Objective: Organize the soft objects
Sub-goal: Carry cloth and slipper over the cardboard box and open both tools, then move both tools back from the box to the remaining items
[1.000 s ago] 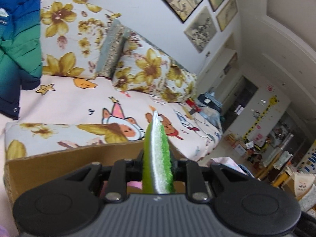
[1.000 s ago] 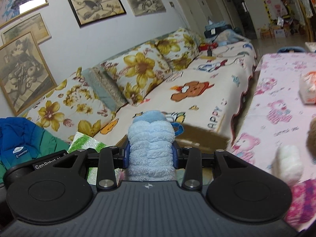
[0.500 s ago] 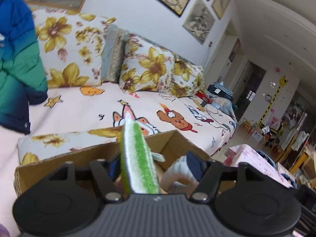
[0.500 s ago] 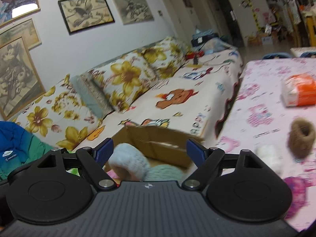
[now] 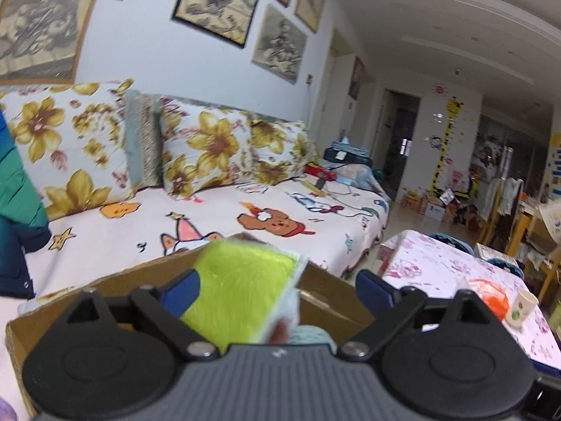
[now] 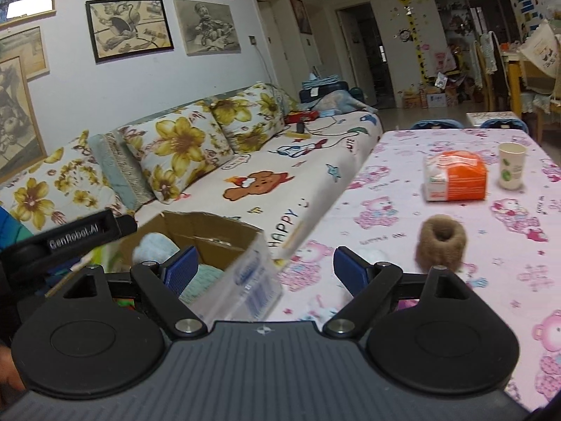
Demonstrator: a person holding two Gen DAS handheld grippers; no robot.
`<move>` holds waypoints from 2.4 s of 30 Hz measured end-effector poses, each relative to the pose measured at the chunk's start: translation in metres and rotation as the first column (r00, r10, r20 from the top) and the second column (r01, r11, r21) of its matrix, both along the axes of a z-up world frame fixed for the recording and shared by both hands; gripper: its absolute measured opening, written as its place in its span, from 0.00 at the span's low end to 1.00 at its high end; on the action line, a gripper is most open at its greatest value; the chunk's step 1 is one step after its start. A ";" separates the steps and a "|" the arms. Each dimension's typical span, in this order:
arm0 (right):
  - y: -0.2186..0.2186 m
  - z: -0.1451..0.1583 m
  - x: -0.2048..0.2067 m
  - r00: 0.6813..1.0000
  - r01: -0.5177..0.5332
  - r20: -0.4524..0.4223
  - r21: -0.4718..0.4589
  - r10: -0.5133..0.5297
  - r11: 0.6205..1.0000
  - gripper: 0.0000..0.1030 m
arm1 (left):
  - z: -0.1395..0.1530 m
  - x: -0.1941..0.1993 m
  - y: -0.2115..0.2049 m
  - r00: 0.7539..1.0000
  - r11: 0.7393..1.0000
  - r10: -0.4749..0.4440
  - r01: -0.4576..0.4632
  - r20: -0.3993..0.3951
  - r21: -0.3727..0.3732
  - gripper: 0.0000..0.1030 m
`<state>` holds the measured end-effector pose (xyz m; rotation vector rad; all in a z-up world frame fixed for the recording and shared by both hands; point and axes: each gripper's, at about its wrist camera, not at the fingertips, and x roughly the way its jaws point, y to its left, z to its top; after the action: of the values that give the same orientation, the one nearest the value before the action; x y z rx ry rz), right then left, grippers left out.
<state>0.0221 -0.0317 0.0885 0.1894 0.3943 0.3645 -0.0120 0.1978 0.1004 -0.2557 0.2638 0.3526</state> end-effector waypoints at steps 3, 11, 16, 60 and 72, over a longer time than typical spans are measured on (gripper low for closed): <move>-0.008 -0.002 -0.003 1.000 0.019 -0.011 0.000 -0.019 1.000 1.00 | 0.000 0.000 -0.013 1.000 0.999 -0.027 0.026 0.002 0.031 0.93; -0.022 -0.008 -0.010 0.997 0.077 -0.025 -0.008 -0.077 0.997 1.00 | -0.003 0.002 -0.044 0.995 0.991 -0.102 0.102 -0.004 0.090 0.99; -0.021 -0.007 -0.012 0.995 0.098 -0.013 -0.020 -0.098 0.995 1.00 | -0.007 0.003 -0.060 0.990 0.983 -0.140 0.141 -0.020 0.118 0.99; -0.059 -0.031 0.009 0.940 0.334 -0.093 0.046 -0.329 0.941 1.00 | -0.069 0.035 -0.143 0.884 0.878 -0.403 0.447 -0.238 0.172 0.99; -0.064 -0.044 0.032 0.925 0.355 -0.161 0.049 -0.344 0.933 1.00 | -0.093 0.068 -0.164 0.826 0.845 -0.507 0.533 -0.248 0.047 0.99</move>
<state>0.0541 -0.0960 0.0442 0.3590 0.4861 0.0114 0.0557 0.0337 0.0074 -0.0205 0.5245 -0.1532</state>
